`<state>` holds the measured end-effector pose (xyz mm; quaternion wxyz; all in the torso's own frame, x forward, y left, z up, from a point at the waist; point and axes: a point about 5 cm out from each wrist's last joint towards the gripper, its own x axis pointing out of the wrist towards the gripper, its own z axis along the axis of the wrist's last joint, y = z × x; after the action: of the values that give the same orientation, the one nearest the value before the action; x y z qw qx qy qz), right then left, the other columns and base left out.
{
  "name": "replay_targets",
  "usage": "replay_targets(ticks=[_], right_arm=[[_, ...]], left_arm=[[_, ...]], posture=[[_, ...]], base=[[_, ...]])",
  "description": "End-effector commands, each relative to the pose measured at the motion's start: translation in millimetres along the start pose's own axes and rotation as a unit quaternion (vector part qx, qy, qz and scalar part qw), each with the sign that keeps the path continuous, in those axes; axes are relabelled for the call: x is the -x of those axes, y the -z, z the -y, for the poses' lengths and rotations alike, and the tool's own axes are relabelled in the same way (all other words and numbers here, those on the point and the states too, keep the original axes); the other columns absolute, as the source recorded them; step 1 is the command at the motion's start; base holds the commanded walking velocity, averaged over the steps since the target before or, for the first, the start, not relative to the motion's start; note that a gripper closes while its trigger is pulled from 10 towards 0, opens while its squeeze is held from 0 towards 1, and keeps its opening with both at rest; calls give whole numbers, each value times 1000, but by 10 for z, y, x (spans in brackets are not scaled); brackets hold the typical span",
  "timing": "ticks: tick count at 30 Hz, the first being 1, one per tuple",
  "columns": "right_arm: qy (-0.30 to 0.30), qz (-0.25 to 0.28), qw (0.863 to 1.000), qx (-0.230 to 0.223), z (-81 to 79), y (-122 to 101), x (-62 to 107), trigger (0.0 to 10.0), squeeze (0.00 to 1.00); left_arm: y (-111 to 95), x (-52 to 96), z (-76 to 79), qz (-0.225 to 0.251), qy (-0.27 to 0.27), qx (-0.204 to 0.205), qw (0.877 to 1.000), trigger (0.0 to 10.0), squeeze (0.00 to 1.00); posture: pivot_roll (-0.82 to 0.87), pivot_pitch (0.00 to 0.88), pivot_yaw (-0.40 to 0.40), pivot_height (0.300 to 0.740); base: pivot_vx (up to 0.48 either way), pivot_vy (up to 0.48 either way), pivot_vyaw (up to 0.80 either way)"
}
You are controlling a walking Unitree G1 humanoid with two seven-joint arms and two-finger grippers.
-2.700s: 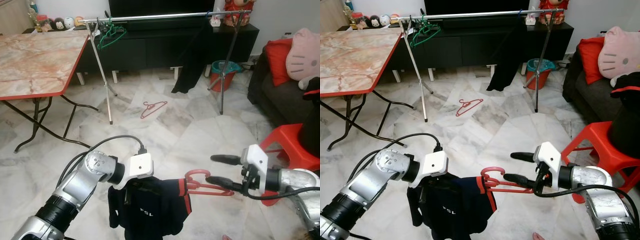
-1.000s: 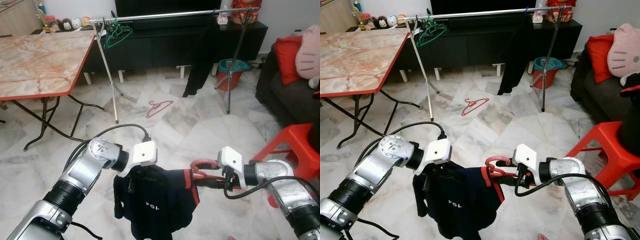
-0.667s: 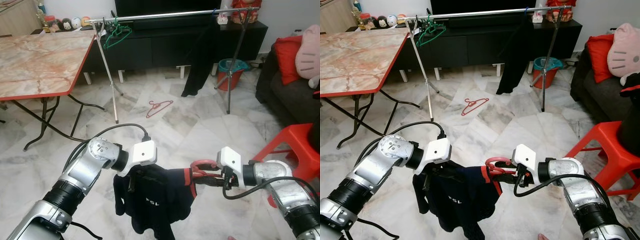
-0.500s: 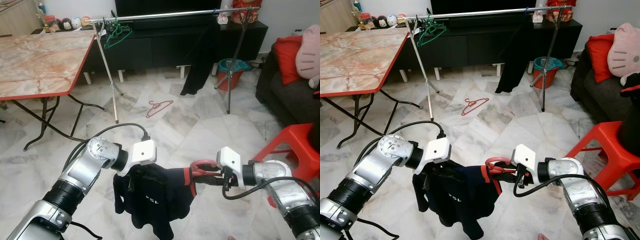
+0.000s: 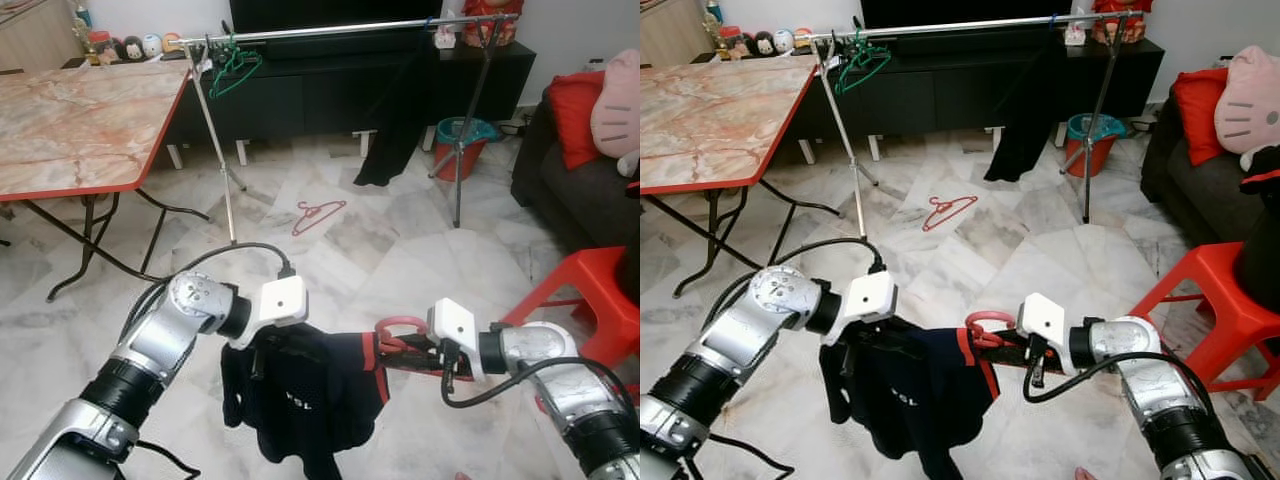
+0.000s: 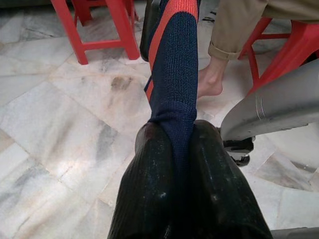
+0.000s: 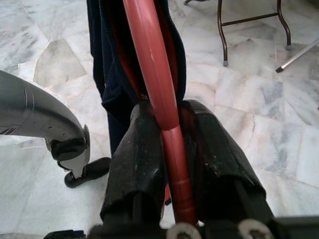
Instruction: Hang hanger
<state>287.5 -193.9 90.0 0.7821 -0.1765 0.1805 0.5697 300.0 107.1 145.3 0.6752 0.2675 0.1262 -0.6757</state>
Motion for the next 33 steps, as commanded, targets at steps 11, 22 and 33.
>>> replay_targets(ticks=[11, 22, 33], right_arm=[[24, 10, 1000, -7, 52, -29, 2, 0, 0], [44, 22, 999, -10, 57, -34, -68, 0, 0], [107, 45, 993, -19, 123, -42, -146, 0, 0]], left_arm=[[-142, -21, 14, 15, 23, -36, 999, 10000, 133], [-161, -25, -13, 22, 15, -41, 999, 10000, 1000], [-213, 18, -131, 39, -38, -51, 997, 10000, 1000]], posture=[[-169, 0, 62, 740], [-163, 0, 57, 740], [-158, 0, 41, 740]], base=[[0, 0, 0], [0, 0, 0], [0, 0, 0]])
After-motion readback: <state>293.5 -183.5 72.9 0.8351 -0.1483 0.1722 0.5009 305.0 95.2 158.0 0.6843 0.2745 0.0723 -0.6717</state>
